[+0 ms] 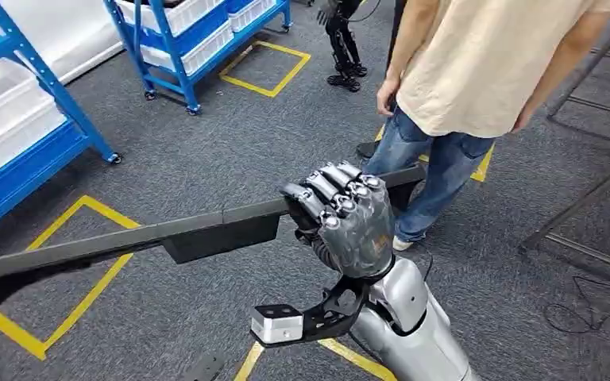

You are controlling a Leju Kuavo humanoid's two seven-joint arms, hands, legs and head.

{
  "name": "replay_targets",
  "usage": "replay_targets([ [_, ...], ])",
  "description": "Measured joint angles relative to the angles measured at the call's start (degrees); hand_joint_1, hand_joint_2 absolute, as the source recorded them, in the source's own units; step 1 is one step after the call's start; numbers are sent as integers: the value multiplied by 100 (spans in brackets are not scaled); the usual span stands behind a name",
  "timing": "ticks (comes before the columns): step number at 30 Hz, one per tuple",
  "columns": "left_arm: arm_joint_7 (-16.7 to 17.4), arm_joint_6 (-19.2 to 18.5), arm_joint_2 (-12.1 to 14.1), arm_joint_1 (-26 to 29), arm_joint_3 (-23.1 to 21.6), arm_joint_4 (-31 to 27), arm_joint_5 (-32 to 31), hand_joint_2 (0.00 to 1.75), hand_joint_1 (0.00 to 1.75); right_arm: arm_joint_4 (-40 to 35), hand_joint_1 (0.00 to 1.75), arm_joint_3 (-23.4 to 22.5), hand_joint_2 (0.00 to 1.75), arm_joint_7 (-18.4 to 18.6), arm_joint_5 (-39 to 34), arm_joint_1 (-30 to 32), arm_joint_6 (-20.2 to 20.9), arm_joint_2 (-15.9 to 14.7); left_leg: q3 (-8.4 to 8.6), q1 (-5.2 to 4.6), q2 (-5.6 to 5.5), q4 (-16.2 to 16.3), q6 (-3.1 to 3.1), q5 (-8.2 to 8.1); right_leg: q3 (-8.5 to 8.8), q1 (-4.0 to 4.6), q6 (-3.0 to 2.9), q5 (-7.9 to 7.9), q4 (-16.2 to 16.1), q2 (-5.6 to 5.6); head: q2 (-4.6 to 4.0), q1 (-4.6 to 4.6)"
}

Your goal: Take the parts from the cabinet and place them on the table.

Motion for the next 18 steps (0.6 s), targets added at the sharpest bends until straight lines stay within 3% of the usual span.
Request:
replay_targets([
  [1,-7,0,-4,-13,0,0,-4,175,0,-4,175,0,175,0,15,8,0,0,14,8,62,2,-33,-12,0,-11,-44,22,-21,66,0,5],
  [2,-11,0,-7,-36,0,0,-15,175,0,-15,175,0,175,-2,20,24,0,0,-11,46,-65,67,-77,-86,14,-45,-88,49,-48,118,0,0],
  [3,-13,-2,-9,-53,0,0,-35,175,0,-24,175,0,175,-7,20,25,0,0,-88,52,-286,270,-89,-268,5,-50,-114,64,-57,163,0,4],
  [4,-9,-19,-9,-68,-2,0,-41,175,0,-26,175,0,175,-11,24,23,0,9,-272,55,-452,697,-100,-537,-10,-48,-141,77,-57,214,0,-2],
  [5,7,-37,-9,-73,-2,0,-46,175,0,-26,175,0,175,-18,31,26,0,13,-470,56,-528,1150,-106,-751,-20,-39,-153,83,-56,277,0,0],
  [6,24,-59,-9,-73,-2,0,-52,175,0,-20,175,-2,175,-41,39,30,2,18,-645,55,-565,1524,-105,-883,-27,-28,-158,86,-53,351,0,0],
  [7,37,-79,-7,-73,-2,0,-57,175,0,-9,175,-4,175,-72,52,37,2,18,-752,54,-580,1737,-95,-893,-32,-14,-164,91,-49,435,0,-2],
  [8,39,-94,-7,-79,0,0,-63,175,0,2,175,-4,175,-90,61,44,2,24,-722,54,-586,1650,-73,-765,-30,-4,-163,92,-46,511,0,0],
  [9,39,-105,-7,-93,-2,0,-72,175,0,9,175,-4,175,-101,70,49,2,39,-590,51,-605,1353,-37,-543,-23,6,-162,93,-42,589,0,-2],
  [10,39,-107,-4,-111,-2,0,-92,175,0,9,175,-4,175,-103,81,48,2,55,-365,38,-659,849,14,-251,-12,14,-158,95,-41,671,0,0],
  [11,39,-107,7,-130,-2,0,-94,175,0,9,175,-4,175,-103,92,46,2,70,-141,21,-819,352,73,2,-3,18,-151,100,-41,737,0,0],
  [12,41,-114,42,-144,0,0,-96,175,0,13,175,-7,175,-103,94,49,2,92,-45,38,-1139,129,136,-43,-13,-8,-127,114,-51,776,0,6],
  [13,39,-116,53,-146,-2,0,-96,175,0,22,175,-7,175,-103,96,35,2,96,-17,27,-1171,52,143,5,-43,-6,-89,136,-38,845,0,-2],
  [16,50,-116,52,-159,-2,0,-98,175,0,28,175,-18,175,-109,83,49,2,111,6,-16,-1009,-20,154,13,-95,-67,45,223,-121,1032,0,-4],
  [17,55,-103,39,-169,0,0,-98,175,0,31,175,-42,175,-127,50,51,2,111,39,81,-913,-163,184,95,-96,-21,66,214,-112,1001,0,-4],
  [18,57,-94,44,-182,0,0,-96,175,0,26,175,-77,175,-155,6,53,0,109,69,55,-842,-214,193,127,-138,9,73,135,-38,652,0,4],
])
